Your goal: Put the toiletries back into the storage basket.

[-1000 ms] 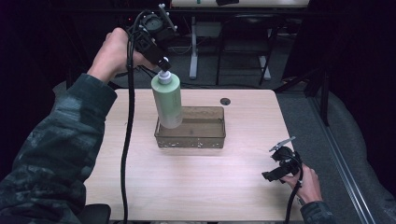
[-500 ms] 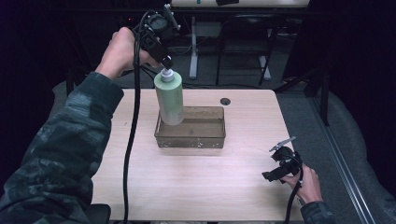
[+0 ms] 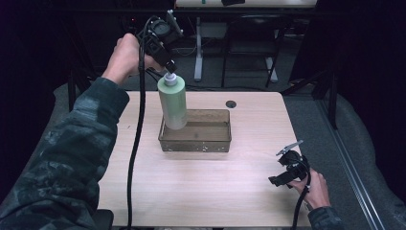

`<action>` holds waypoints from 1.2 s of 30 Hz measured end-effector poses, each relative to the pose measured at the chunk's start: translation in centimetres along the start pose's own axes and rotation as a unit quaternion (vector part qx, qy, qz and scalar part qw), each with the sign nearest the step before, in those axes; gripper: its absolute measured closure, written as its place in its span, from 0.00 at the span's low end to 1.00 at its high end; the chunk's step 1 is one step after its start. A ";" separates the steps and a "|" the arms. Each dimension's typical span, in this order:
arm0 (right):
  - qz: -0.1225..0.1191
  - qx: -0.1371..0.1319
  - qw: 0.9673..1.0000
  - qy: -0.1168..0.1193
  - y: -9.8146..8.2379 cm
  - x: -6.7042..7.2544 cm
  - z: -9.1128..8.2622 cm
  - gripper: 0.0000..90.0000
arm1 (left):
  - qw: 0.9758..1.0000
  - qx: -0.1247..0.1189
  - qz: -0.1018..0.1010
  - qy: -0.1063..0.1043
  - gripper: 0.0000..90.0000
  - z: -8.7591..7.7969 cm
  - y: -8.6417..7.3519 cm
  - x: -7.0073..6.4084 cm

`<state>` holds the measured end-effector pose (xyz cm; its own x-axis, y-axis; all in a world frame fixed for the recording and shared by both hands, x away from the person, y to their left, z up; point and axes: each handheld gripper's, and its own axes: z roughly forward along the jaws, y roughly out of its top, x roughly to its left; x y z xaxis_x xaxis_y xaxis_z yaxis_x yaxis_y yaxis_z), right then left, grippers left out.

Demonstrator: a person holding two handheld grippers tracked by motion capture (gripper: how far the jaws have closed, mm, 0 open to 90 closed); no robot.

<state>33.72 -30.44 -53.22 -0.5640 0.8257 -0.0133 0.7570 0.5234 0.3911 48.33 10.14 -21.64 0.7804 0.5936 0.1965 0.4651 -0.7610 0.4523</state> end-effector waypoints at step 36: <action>-0.002 -0.001 1.000 0.002 0.0 0.1 0.0 0.01 | 1.000 0.007 -0.008 -0.010 0.71 4.4 -0.5 0.3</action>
<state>33.67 -30.32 -53.18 -0.5678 0.8231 -0.0114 0.7545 0.5260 0.3924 50.14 9.56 -25.68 0.7807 0.6005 0.1728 0.4830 -0.7554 0.4428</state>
